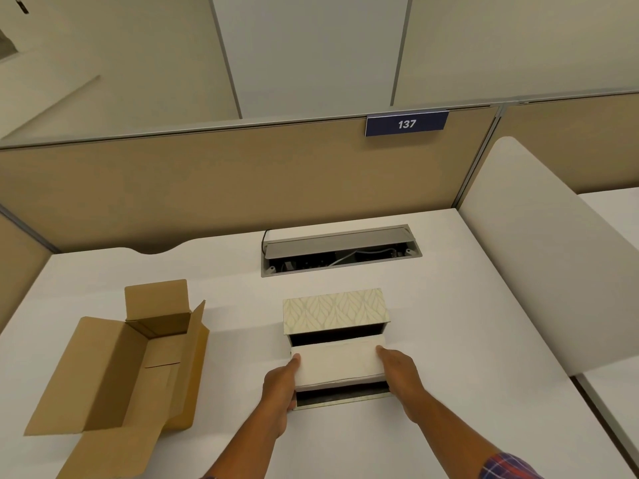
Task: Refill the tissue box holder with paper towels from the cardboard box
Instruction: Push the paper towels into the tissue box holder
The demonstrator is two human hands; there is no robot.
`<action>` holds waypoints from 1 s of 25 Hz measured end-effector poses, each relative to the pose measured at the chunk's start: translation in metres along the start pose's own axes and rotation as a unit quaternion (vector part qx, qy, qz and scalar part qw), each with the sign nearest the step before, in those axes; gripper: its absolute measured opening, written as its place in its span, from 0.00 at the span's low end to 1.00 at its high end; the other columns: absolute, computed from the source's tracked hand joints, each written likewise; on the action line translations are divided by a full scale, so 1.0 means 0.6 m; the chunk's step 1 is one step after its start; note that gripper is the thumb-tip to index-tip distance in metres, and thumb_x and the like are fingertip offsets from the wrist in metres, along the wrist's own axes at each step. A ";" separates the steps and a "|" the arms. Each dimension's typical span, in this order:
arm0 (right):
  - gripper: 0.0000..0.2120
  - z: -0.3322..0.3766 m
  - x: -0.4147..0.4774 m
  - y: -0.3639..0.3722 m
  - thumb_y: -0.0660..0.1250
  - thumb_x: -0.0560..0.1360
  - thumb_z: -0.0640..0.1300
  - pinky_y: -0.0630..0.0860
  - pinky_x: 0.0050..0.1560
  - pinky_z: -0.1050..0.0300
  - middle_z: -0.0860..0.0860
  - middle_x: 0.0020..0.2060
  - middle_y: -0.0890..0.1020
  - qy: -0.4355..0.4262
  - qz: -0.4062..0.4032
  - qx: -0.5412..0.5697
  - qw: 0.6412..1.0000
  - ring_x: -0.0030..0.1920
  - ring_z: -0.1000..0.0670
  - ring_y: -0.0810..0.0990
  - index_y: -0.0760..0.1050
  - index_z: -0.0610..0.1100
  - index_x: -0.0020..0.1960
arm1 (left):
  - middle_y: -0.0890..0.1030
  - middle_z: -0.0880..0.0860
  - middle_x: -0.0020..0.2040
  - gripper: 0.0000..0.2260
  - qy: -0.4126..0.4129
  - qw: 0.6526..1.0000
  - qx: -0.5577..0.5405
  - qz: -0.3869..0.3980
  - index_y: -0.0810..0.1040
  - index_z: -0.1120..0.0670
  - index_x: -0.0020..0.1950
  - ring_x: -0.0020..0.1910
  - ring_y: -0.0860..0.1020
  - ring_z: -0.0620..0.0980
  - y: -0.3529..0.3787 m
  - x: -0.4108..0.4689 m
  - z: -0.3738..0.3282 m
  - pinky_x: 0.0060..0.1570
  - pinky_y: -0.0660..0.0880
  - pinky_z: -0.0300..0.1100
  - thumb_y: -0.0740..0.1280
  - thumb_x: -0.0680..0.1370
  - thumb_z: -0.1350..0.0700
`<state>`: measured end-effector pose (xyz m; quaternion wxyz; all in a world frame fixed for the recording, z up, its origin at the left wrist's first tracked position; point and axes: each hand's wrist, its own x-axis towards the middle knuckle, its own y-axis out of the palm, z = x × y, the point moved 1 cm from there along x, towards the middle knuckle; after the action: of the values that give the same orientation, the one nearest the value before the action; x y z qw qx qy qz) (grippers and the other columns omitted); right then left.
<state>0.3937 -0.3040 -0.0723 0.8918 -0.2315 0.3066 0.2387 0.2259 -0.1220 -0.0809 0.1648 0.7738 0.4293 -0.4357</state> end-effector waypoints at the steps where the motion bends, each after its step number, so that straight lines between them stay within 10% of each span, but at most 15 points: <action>1: 0.12 -0.002 0.000 -0.001 0.60 0.85 0.56 0.79 0.60 0.48 0.52 0.50 0.80 -0.002 -0.001 -0.006 1.000 0.50 0.53 0.77 0.75 0.48 0.57 | 0.82 0.59 0.56 0.15 0.002 1.000 0.000 -0.002 0.78 0.54 0.54 0.57 0.81 0.61 0.000 -0.001 0.000 0.49 0.78 0.48 0.68 0.82 0.42; 4: 0.13 -0.002 0.000 -0.006 0.61 0.84 0.57 0.78 0.58 0.49 0.47 0.56 0.81 -0.003 0.001 -0.012 1.000 0.51 0.51 0.78 0.77 0.49 0.53 | 0.83 0.58 0.54 0.15 0.007 1.000 0.000 0.001 0.78 0.54 0.55 0.54 0.81 0.59 -0.001 -0.003 -0.001 0.49 0.79 0.48 0.68 0.82 0.42; 8: 0.27 0.010 -0.005 -0.010 0.62 0.84 0.59 0.75 0.66 0.47 0.44 0.70 0.76 -0.063 -0.053 -0.060 0.995 0.69 0.42 0.76 0.71 0.41 0.75 | 0.83 0.54 0.55 0.14 0.052 0.999 -0.009 -0.008 0.79 0.52 0.57 0.54 0.81 0.56 -0.007 -0.013 -0.016 0.46 0.81 0.47 0.69 0.82 0.42; 13: 0.28 0.073 -0.014 -0.021 0.63 0.84 0.55 0.72 0.75 0.43 0.44 0.77 0.71 -0.178 -0.075 -0.052 0.980 0.75 0.43 0.72 0.66 0.44 0.80 | 0.77 0.51 0.72 0.23 0.161 0.986 -0.031 -0.028 0.73 0.49 0.77 0.73 0.74 0.58 -0.024 -0.023 -0.052 0.73 0.71 0.58 0.67 0.84 0.44; 25: 0.28 0.087 -0.023 -0.034 0.57 0.87 0.54 0.63 0.77 0.50 0.46 0.81 0.66 -0.189 -0.003 -0.083 0.979 0.80 0.44 0.65 0.58 0.45 0.83 | 0.74 0.50 0.79 0.26 0.203 0.978 0.042 0.034 0.70 0.47 0.81 0.80 0.69 0.55 -0.023 -0.069 -0.076 0.79 0.63 0.53 0.54 0.86 0.37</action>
<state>0.4184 -0.2946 -0.0214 0.9122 -0.2560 0.1112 0.2999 0.2287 -0.1067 -0.0197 0.0560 0.8664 0.4089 -0.2812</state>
